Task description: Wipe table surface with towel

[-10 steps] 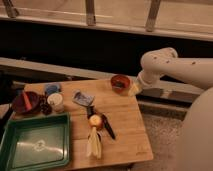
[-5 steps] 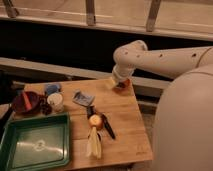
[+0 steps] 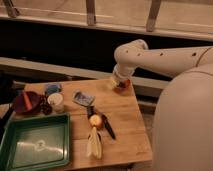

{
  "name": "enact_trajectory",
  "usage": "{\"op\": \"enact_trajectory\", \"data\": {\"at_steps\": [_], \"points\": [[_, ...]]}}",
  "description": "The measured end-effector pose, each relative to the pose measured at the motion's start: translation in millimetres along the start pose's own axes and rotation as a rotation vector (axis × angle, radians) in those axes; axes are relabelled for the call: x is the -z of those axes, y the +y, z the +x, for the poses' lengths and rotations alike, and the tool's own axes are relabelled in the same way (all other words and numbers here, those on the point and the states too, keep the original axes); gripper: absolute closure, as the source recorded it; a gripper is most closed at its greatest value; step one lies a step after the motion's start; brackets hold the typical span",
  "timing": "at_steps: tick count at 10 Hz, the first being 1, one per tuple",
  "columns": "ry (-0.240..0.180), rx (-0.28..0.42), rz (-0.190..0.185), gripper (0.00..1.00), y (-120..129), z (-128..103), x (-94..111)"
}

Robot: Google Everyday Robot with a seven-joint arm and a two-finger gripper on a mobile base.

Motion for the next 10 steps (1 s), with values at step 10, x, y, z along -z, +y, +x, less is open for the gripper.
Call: {"op": "enact_trajectory", "data": {"at_steps": [10], "points": [[-0.118, 0.222, -0.262, 0.22, 137, -91, -54]]}}
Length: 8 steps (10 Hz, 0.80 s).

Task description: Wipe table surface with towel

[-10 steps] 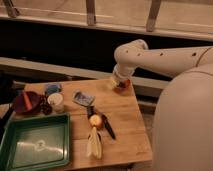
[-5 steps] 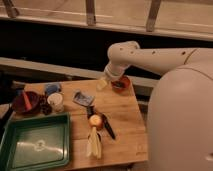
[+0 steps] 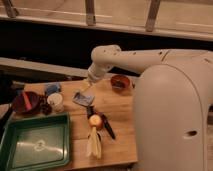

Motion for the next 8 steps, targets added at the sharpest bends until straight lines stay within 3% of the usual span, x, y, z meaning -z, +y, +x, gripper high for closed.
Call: {"op": "enact_trajectory", "data": {"at_steps": [1, 6, 8], "points": [[0.011, 0.002, -0.002, 0.22, 4, 0, -11], [0.011, -0.008, -0.002, 0.22, 3, 2, -11], [0.004, -0.032, -0.013, 0.22, 3, 8, -29]]}}
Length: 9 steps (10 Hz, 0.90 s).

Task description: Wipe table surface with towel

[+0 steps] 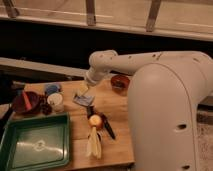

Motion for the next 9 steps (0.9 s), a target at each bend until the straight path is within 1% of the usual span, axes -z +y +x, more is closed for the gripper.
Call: {"op": "enact_trajectory", "data": {"at_steps": [2, 3, 6, 8, 9], "points": [[0.000, 0.002, -0.010, 0.22, 1, -2, -28], [0.000, 0.026, -0.017, 0.22, 1, -15, -45], [-0.008, 0.048, -0.040, 0.22, -5, -31, -70], [-0.016, 0.046, -0.069, 0.22, -4, -30, -89], [-0.025, 0.034, -0.090, 0.22, -5, -27, -98]]}}
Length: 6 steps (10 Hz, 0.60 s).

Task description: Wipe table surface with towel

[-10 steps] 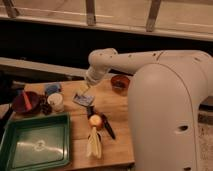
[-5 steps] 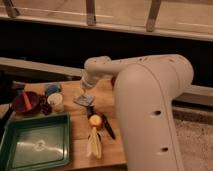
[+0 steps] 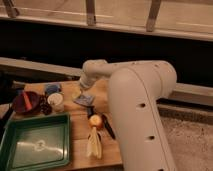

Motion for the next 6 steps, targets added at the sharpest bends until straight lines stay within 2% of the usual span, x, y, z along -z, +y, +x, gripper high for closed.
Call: {"op": "enact_trajectory", "data": {"at_steps": [2, 4, 5, 6], "points": [[-0.017, -0.031, -0.049, 0.22, -4, 13, -19], [-0.026, -0.038, -0.082, 0.25, 0, 17, -27], [-0.036, -0.041, -0.091, 0.31, -1, 18, -26], [-0.059, -0.045, -0.099, 0.42, -2, 22, -24]]}}
